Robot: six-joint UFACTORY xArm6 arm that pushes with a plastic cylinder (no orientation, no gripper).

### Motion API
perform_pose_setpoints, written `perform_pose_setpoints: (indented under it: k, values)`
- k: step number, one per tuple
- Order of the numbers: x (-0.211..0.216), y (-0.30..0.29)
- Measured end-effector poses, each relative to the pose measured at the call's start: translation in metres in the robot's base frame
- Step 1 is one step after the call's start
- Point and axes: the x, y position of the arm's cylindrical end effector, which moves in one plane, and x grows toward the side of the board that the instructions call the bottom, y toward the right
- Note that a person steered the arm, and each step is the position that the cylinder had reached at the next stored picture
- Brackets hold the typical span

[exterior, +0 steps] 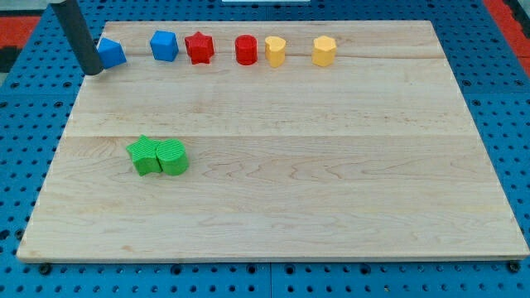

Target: Point at green star

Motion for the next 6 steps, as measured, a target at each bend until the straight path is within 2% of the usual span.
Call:
perform_pose_setpoints:
  k: [1, 3, 4, 5, 6]
  values:
    - [-0.028, 0.0]
    - [-0.011, 0.014]
    - [0.039, 0.003]
    - [0.086, 0.093]
    - [0.13, 0.094]
